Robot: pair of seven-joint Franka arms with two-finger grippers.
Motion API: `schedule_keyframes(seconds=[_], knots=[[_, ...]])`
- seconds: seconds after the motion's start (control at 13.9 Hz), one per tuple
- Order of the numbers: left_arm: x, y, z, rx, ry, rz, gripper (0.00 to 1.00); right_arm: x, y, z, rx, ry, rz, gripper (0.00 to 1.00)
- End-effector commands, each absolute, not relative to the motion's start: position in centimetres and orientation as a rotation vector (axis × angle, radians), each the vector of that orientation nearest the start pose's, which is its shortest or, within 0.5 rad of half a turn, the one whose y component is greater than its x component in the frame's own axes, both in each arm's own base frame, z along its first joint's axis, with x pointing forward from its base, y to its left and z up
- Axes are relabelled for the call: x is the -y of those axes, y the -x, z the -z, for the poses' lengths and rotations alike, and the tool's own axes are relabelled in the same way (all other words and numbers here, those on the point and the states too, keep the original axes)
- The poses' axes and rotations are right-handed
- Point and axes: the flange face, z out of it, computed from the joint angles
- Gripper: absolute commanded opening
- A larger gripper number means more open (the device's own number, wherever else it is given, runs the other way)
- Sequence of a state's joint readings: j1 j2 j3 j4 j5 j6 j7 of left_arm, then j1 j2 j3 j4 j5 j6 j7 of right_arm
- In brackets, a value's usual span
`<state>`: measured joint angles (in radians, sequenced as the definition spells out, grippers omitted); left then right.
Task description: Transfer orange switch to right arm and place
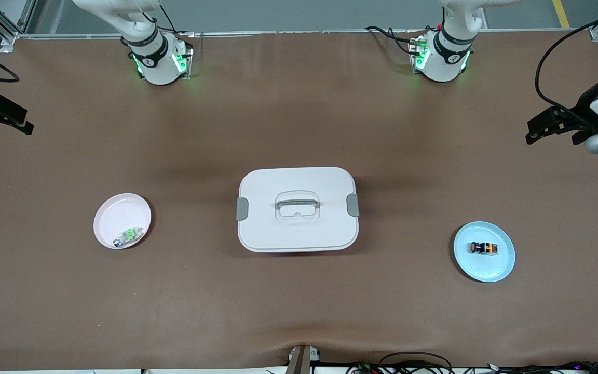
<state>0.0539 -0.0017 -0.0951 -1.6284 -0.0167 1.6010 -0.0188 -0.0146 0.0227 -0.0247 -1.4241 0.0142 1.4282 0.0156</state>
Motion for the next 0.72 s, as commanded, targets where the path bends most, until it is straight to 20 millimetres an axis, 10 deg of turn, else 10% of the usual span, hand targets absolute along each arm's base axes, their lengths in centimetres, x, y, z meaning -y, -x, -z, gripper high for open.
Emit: schedule_keyframes(seconds=[0.0, 0.65], knots=[[2.1, -57.9, -58.0, -0.083, 3.160, -0.097, 1.00, 1.9, -54.1, -67.3, -0.084, 3.119, -0.016, 1.00], [0.0, -65.8, -47.1, -0.056, 3.172, -0.104, 1.00, 1.9, -54.1, -67.3, -0.084, 3.119, -0.014, 1.00]])
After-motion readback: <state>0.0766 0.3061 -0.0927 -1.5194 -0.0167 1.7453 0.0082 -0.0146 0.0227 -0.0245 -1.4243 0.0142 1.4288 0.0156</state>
